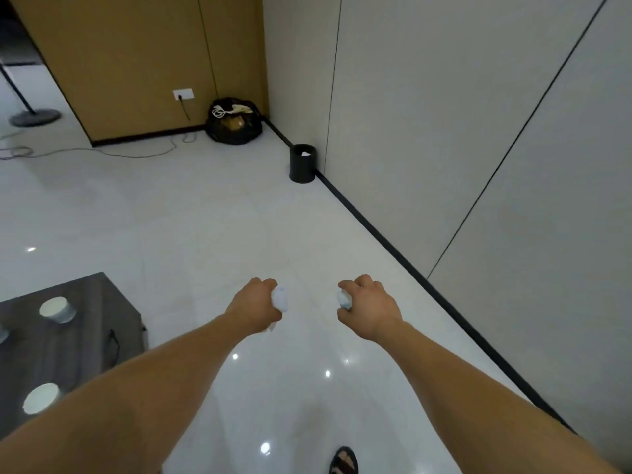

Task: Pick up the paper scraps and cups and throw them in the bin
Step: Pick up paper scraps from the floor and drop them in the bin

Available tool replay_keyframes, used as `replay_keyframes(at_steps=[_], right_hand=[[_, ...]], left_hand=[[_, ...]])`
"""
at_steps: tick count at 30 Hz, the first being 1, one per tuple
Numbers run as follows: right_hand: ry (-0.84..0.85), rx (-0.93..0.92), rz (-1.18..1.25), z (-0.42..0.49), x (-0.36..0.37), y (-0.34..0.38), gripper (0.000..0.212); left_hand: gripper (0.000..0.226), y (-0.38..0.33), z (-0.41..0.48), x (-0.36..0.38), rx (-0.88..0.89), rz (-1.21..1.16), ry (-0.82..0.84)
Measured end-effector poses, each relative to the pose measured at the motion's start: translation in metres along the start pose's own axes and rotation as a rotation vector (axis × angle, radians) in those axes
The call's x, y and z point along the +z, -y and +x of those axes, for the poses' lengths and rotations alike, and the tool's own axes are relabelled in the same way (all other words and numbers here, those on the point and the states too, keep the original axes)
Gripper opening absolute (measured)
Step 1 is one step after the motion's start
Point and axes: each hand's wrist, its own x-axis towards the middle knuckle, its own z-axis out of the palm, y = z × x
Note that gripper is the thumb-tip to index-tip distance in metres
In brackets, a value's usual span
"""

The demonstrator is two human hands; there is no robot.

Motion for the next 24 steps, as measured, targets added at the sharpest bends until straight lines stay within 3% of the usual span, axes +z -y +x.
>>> replay_keyframes(at_steps=[12,24], right_hand=[[0.066,-0.172,-0.056,0.248,-0.023,0.039,0.057],[0.065,-0.106,-0.014,0.486,-0.054,0.096,0.056]], left_hand=[[0.018,0.041,0.196,-0.062,-0.154,-0.086,-0.065],[0.018,0.082,0.437,-0.159,-0.096,-0.126,-0.02]])
